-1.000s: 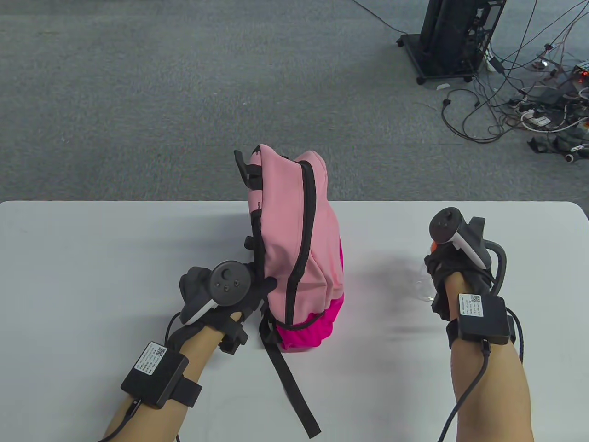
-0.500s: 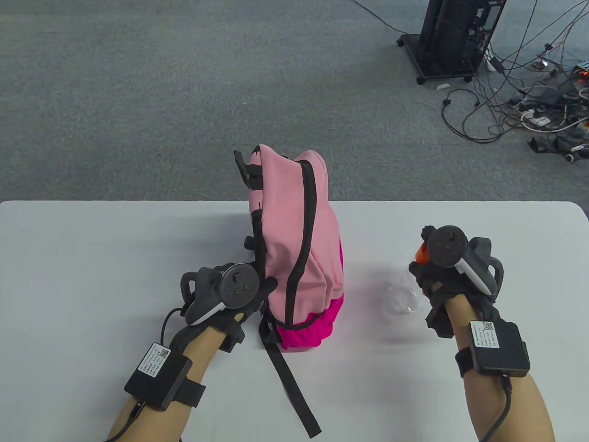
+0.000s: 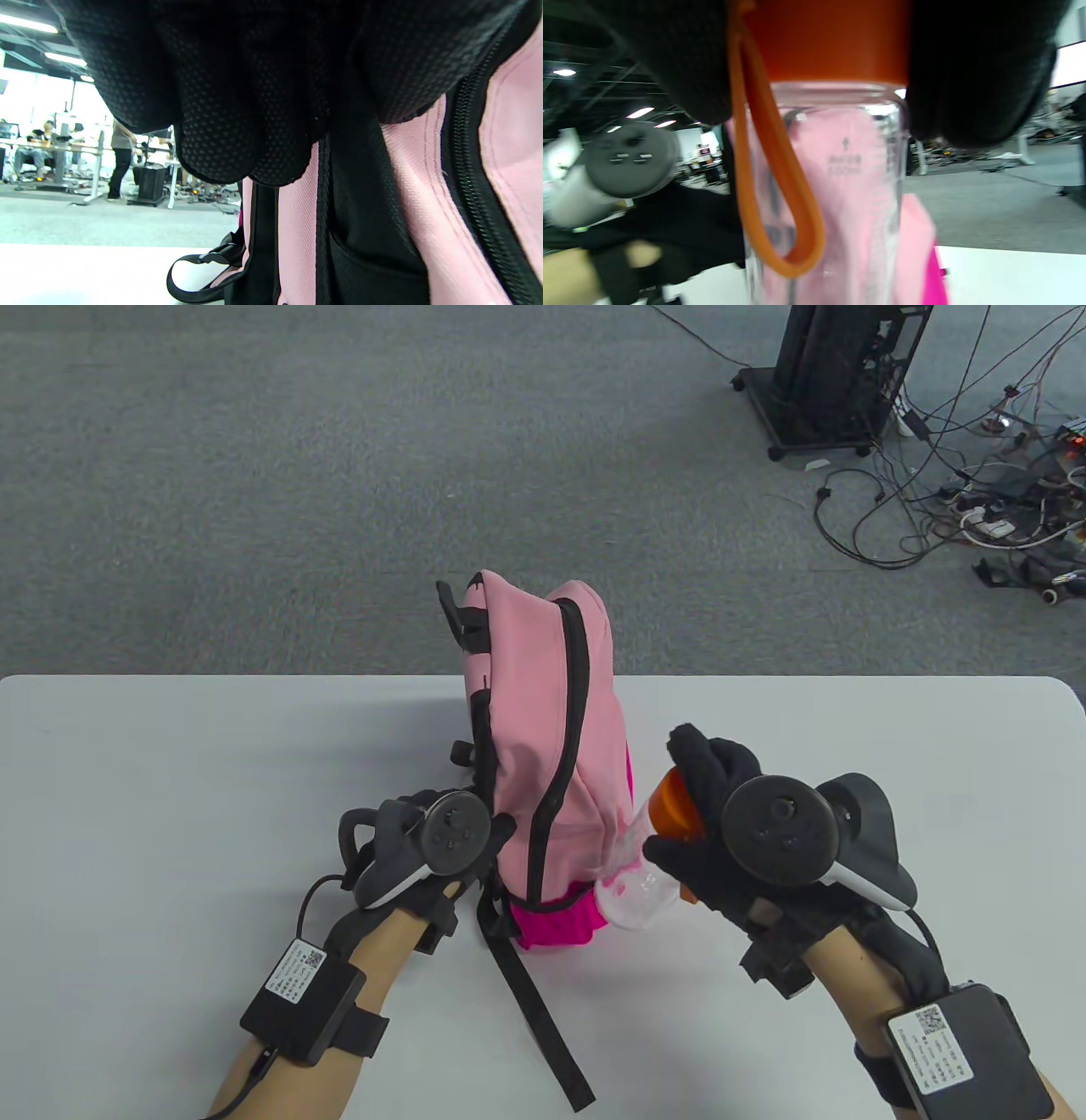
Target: Pack school bag
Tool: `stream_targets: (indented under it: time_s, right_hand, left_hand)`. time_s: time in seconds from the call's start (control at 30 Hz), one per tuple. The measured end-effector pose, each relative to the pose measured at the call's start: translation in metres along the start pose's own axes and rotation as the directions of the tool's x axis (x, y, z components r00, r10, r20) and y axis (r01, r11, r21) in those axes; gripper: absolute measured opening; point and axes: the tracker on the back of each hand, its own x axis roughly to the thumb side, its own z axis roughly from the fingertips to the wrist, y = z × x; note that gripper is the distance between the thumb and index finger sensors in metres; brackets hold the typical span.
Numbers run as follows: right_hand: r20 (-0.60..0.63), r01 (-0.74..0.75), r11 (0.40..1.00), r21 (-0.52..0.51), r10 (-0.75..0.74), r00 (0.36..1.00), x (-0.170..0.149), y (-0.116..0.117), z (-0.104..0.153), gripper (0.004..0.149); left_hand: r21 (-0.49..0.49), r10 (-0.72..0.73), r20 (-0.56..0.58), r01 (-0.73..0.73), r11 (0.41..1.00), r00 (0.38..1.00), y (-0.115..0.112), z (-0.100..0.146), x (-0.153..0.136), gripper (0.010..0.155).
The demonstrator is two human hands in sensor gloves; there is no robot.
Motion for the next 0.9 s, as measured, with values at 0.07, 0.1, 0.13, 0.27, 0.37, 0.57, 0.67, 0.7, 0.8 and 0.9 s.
stream_targets:
  time_s: [0.07,0.1,0.13,0.27,0.37,0.57,0.67,0.7,0.8,0.9]
  right_hand:
    - [0.020,0.017,1.000,0.013,-0.018,1.000,0.011,0.006,-0.004,0.088]
    - [0.038,0.026,1.000,0.011,-0.026,0.999,0.017,0.011,-0.007,0.087]
    - [0.043,0.024,1.000,0.020,-0.024,0.999,0.019,0.014,-0.010,0.087]
    - [0.070,-0.047,0.999,0.020,0.045,0.997,0.034,0.038,-0.024,0.087]
    - [0.128,-0.204,0.974,-0.098,0.216,0.968,0.040,0.052,-0.030,0.086]
    - [0.105,-0.134,0.990,-0.044,0.138,0.985,0.036,0.052,-0.039,0.087]
    - [0.097,-0.127,0.991,-0.030,0.130,0.987,0.034,0.050,-0.039,0.087]
    - [0.097,-0.125,0.992,-0.028,0.127,0.987,0.032,0.050,-0.040,0.088]
    - [0.082,-0.116,0.993,-0.009,0.116,0.990,0.029,0.049,-0.041,0.088]
    - [0.079,-0.123,0.992,0.001,0.122,0.989,0.030,0.050,-0.041,0.088]
  left_hand:
    - [0.026,-0.005,-0.009,0.005,1.000,1.000,0.000,0.001,0.001,0.050]
    - [0.040,-0.004,-0.012,0.004,0.999,1.000,0.000,0.001,0.002,0.050]
    - [0.048,-0.003,-0.010,0.004,0.999,1.000,0.000,0.001,0.002,0.050]
    - [0.048,0.010,0.002,-0.010,0.999,1.000,0.000,0.001,0.004,0.049]
    - [0.064,0.028,0.008,-0.029,0.998,1.000,0.002,0.003,0.002,0.050]
    - [0.083,-0.056,-0.066,0.062,0.995,0.996,0.015,0.027,-0.002,0.053]
    - [0.168,-0.005,0.030,0.000,0.986,1.000,0.017,0.045,0.000,0.049]
    - [0.163,0.053,0.112,-0.071,0.984,0.992,0.012,0.050,0.000,0.048]
    - [-0.069,0.168,0.277,-0.155,0.986,0.946,-0.013,0.057,0.005,0.052]
    - [-0.195,0.182,0.253,-0.134,0.972,0.950,-0.042,0.062,0.010,0.063]
